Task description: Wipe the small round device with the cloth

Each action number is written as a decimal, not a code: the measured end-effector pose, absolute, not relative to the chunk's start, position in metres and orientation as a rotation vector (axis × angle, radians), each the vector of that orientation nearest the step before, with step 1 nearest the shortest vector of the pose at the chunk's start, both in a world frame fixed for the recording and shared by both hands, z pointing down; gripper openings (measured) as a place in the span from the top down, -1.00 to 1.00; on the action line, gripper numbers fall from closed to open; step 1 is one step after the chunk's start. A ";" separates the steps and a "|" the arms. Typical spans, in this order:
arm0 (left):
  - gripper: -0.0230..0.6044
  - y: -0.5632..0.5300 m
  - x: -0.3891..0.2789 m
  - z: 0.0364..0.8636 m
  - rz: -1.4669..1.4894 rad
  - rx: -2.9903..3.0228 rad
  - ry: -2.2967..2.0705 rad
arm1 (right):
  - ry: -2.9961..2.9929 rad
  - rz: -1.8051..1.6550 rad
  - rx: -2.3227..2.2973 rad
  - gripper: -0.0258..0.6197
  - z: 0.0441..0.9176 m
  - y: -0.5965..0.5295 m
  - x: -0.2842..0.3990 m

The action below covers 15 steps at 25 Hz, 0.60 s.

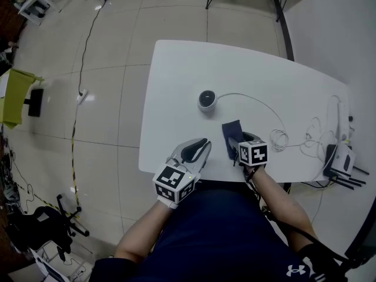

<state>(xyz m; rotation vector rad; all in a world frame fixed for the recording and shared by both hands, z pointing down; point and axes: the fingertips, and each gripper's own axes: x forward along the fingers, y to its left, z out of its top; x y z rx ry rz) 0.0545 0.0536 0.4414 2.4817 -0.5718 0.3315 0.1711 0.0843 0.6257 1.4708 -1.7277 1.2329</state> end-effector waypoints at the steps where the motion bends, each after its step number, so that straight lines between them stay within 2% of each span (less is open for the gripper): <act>1: 0.79 0.054 0.058 0.443 0.334 2.480 -0.569 | -1.727 1.211 1.450 0.21 0.627 0.085 0.168; 5: 0.79 0.054 0.067 0.448 0.342 2.472 -0.558 | -1.756 1.122 1.356 0.49 0.628 0.084 0.156; 7: 0.79 0.053 0.069 0.450 0.341 2.465 -0.560 | -1.819 1.144 1.313 0.57 0.627 0.083 0.150; 11: 0.79 0.045 0.063 0.456 0.342 2.455 -0.592 | -1.979 1.211 1.390 0.60 0.599 0.062 0.152; 15: 0.79 0.035 0.050 0.463 0.349 2.441 -0.657 | -2.027 1.002 1.502 0.60 0.559 0.022 0.170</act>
